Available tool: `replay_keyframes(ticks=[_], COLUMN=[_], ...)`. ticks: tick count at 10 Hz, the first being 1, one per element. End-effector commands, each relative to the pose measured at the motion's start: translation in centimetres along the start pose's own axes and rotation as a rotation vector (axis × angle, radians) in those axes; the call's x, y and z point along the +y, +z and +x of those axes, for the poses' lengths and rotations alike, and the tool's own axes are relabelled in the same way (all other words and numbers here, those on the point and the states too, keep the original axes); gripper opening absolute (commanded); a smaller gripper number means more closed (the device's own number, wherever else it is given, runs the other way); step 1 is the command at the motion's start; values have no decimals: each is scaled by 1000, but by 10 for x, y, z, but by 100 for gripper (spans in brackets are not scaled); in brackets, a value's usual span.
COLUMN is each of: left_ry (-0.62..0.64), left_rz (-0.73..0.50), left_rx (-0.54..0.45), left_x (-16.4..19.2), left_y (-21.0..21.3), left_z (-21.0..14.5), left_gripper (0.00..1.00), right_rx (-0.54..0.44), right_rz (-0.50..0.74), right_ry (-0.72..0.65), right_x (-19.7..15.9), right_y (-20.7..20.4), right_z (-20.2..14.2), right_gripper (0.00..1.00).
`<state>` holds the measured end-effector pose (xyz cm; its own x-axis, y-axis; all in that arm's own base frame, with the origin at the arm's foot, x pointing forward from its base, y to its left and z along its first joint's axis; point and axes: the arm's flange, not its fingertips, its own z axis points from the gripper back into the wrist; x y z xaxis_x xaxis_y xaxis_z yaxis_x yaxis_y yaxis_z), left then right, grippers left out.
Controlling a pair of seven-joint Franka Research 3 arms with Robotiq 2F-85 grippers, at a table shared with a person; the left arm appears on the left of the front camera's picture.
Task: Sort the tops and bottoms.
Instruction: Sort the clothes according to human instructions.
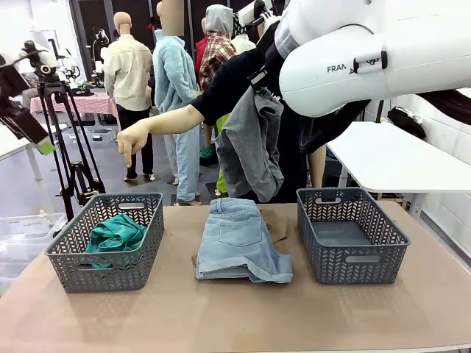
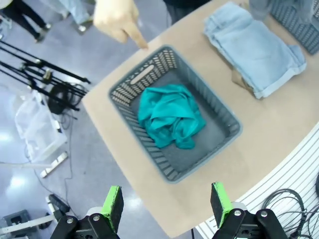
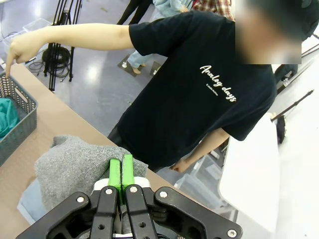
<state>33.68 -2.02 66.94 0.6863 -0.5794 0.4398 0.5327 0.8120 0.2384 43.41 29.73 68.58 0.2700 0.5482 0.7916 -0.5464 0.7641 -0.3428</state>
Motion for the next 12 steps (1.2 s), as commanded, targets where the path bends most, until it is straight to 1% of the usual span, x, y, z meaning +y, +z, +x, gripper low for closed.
replay_keyframes(ticks=[1,2,3,4,5,6,7,8,10,11,12], left_ry=[34,42,7,7,7,7,7,7,7,7,7], left_rz=[29,-5,11,11,11,11,11,11,11,11,11], left_rx=[4,11,-4,-4,-4,-4,-4,-4,-4,-4,-4], left_x=[-1,-6,0,0,0,0,0,0,0,0,0], left_y=[-6,-18,4,4,4,4,4,4,4,4,4], left_z=[-3,-1,-1,-1,-1,-1,-1,-1,-1,-1,-1], left_gripper=[91,91,91,91,91,91,91,91,91,91,91], right_rx=[-9,-9,0,-23,-53,-110,-167,-202,-270,-320,-227], right_rz=[10,10,0,97,163,210,291,350,443,554,378], right_ry=[-20,-20,0,59,110,147,180,201,192,125,199], right_x=[-1,-1,0,20,34,47,65,82,103,109,126], right_y=[3,3,0,-14,-26,-33,-43,-54,-76,-86,-64], right_z=[-4,-4,0,15,32,50,71,86,106,108,97], right_gripper=[0,0,0,0,0,0,0,0,0,0,0])
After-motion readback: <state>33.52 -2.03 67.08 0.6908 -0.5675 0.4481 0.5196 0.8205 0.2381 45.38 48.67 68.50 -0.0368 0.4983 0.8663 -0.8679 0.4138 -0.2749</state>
